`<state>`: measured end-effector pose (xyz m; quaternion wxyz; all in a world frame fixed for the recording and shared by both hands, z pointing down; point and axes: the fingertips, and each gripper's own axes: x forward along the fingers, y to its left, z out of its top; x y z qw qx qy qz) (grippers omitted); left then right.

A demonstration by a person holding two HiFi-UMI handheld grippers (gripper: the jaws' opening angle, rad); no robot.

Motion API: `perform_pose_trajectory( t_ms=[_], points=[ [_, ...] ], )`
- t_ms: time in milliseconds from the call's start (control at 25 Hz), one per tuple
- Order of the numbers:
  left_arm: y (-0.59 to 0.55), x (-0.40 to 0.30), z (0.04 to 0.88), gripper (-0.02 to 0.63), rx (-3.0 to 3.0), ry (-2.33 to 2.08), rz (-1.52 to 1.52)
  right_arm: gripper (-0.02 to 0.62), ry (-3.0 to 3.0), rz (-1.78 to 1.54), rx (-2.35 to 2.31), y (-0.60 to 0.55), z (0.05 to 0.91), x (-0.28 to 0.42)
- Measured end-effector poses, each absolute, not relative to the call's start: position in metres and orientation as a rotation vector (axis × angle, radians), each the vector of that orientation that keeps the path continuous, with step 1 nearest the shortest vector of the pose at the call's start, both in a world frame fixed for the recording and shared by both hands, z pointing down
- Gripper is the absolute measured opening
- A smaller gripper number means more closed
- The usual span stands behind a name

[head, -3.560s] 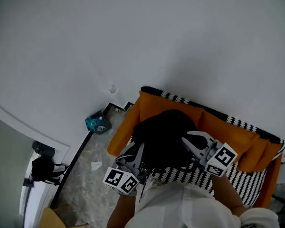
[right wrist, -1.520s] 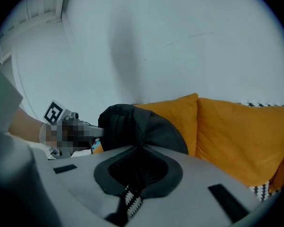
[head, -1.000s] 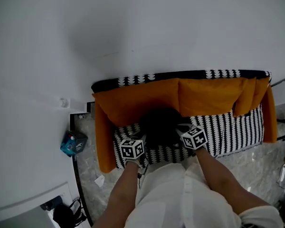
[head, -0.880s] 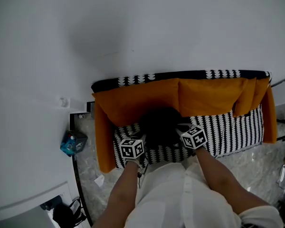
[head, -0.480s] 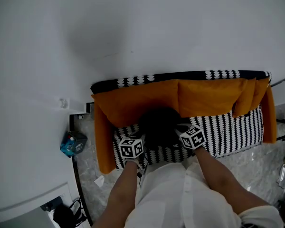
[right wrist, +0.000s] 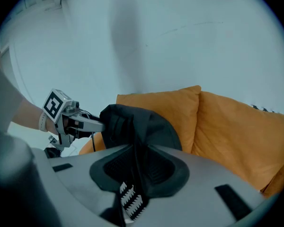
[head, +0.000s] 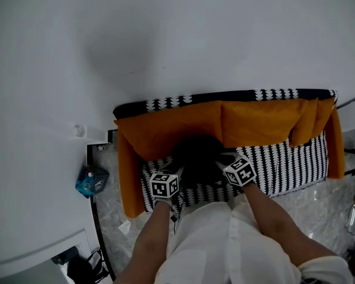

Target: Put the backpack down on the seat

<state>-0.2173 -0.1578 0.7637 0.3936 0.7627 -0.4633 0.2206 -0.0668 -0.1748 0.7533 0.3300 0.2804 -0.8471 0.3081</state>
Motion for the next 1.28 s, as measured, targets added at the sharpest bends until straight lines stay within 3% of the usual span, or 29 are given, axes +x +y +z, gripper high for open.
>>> perform_pose_trajectory(
  t_ms=[480,880,1120,1280],
  points=[
    [-0.144,-0.228,0.746,0.173,1.950,-1.209,0.639,0.117,-2.300,0.764,0.796,-0.186,0.717,-0.049],
    [-0.176,-0.220,0.653,0.170,2.143,-1.334,0.405,0.117,-2.493,0.684,0.860,-0.203,0.643,-0.048],
    [-0.189,-0.201,0.569,0.081,2.317,-1.357,0.207,0.114,-2.659,0.619,0.902,-0.207,0.577,-0.044],
    [-0.188,-0.189,0.528,0.041,2.398,-1.361,0.130,0.078,-2.756,0.566,0.936,-0.205,0.537,-0.035]
  ],
)
